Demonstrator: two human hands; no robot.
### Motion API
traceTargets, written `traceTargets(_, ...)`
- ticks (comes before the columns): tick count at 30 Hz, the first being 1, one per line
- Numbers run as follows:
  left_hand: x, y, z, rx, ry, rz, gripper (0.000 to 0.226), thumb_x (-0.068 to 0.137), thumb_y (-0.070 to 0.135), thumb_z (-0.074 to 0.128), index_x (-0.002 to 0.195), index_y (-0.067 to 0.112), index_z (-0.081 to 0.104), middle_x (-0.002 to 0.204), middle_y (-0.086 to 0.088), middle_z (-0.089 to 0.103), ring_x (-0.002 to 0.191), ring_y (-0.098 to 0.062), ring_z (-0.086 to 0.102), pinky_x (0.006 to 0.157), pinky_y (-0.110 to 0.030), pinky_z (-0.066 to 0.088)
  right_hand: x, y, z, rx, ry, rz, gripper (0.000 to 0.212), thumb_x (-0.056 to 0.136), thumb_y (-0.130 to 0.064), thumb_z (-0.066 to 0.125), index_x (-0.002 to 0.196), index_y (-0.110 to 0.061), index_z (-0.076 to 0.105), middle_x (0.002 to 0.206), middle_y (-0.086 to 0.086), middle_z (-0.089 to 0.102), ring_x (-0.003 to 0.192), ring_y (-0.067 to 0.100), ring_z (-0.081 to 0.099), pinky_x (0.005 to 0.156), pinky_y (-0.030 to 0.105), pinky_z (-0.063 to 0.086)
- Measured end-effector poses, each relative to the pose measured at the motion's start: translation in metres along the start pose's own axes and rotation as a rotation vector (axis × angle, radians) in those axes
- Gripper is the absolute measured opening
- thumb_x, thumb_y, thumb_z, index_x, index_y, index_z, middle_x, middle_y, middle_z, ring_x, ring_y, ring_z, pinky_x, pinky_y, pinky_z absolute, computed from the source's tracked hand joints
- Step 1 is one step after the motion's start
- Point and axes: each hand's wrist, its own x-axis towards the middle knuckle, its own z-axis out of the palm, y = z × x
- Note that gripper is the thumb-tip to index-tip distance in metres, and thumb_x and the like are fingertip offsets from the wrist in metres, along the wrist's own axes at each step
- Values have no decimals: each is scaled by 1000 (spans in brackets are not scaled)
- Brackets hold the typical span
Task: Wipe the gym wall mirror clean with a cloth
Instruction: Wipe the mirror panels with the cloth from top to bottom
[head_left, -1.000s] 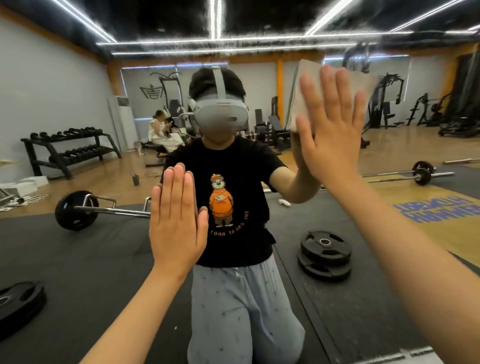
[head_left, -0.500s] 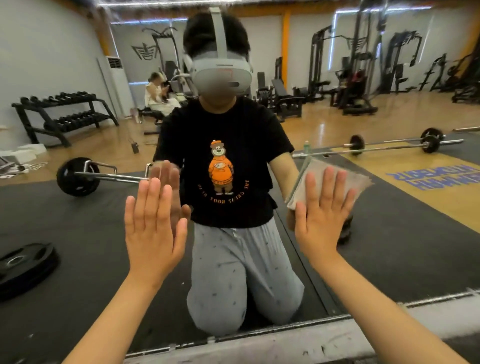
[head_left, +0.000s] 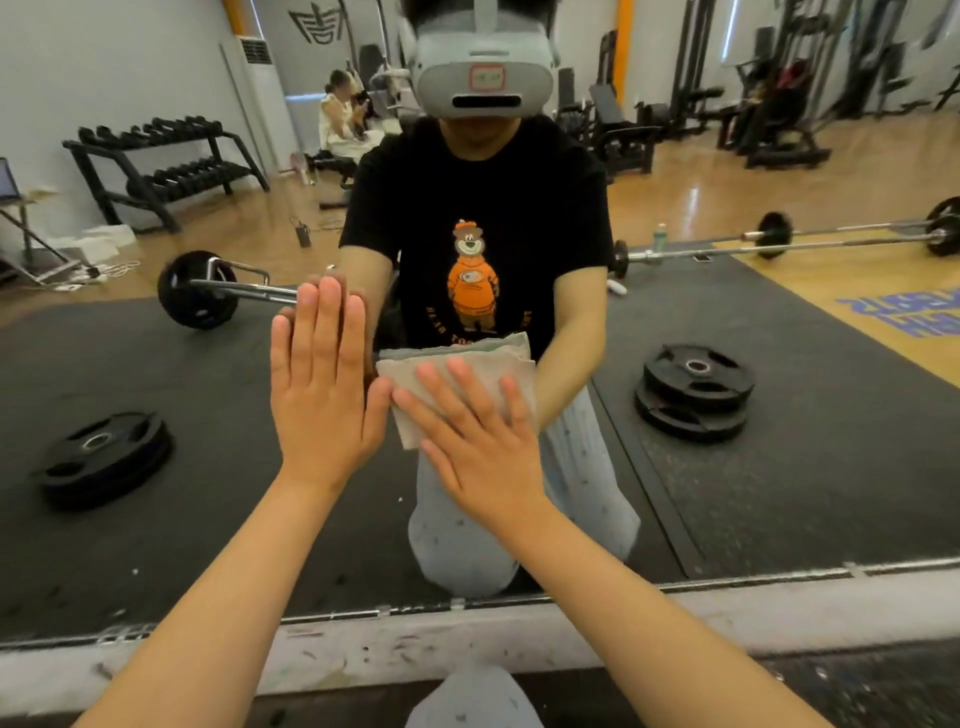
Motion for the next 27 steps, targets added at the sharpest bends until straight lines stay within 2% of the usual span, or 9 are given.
traceTargets(4, -2, 1, 2, 17, 5, -7, 66, 103, 39, 21, 157, 13, -9, 164, 1, -21, 152, -20, -13, 124, -42, -4, -42, 61, -5, -74, -1, -57, 50, 107, -36, 19, 157, -33, 16, 166, -7, -5, 153, 14, -2, 122, 43, -6)
traceTargets(11, -2, 3, 4, 44, 27, -9, 69, 102, 37, 25, 157, 9, -6, 164, -1, -19, 152, -22, -12, 124, -44, -2, -105, 189, -40, -154, 41, 160, 52, 108, -36, 25, 158, -36, 11, 167, -8, -5, 153, 17, -6, 122, 45, -6)
traceTargets(15, -2, 4, 6, 60, 54, -9, 69, 102, 38, 25, 157, 8, -4, 164, -1, -18, 152, -22, -11, 124, -44, -1, -87, 145, -30, 16, 150, 580, 53, 108, -42, 16, 158, -35, 1, 165, -10, -13, 152, 15, -13, 120, 47, -10)
traceTargets(17, -1, 4, 6, 59, 61, -10, 70, 102, 38, 25, 157, 8, -6, 164, 0, -19, 152, -21, -12, 124, -43, -2, -64, 102, -17, 112, 246, 865, 56, 107, -45, 11, 158, -24, 6, 166, 10, -2, 152, 24, -7, 120, 57, -5)
traceTargets(19, 0, 5, 6, 60, 68, -12, 71, 101, 38, 25, 157, 9, -8, 163, 1, -21, 152, -21, -12, 124, -43, -1, -45, 66, -9, 180, 287, 968, 57, 106, -45, 10, 157, -19, 9, 162, 24, 8, 151, 33, -1, 118, 62, -1)
traceTargets(21, -1, 5, 7, 60, 64, -10, 71, 101, 38, 26, 156, 10, -10, 163, 0, -22, 152, -20, -13, 124, -43, -1, -39, 31, 1, 188, 226, 843, 56, 106, -43, 12, 158, -28, -3, 165, 15, -5, 151, 29, -9, 119, 57, -8)
traceTargets(23, -1, 3, 8, 60, 62, -7, 71, 101, 38, 25, 156, 9, -9, 164, -3, -19, 152, -21, -12, 124, -44, 0, -46, -7, 16, 140, 95, 535, 60, 106, -41, 18, 157, -30, -10, 164, 3, -21, 151, 26, -17, 119, 53, -15)
traceTargets(25, -1, 2, 8, 67, 62, -8, 71, 100, 37, 27, 155, 5, -6, 165, -12, -8, 152, -20, -12, 124, -44, 0, -58, -37, 35, 22, 0, 216, 73, 100, -40, 38, 158, -29, -4, 165, 1, -19, 152, 25, -14, 119, 54, -13)
traceTargets(27, 0, 1, 7, 71, 57, -11, 72, 99, 37, 30, 153, 1, -3, 161, -20, 5, 152, -20, -13, 124, -43, -1, -65, -49, 46, -28, -40, 69, 78, 96, -37, 51, 159, -30, 6, 166, 0, -13, 153, 22, -9, 120, 52, -10)
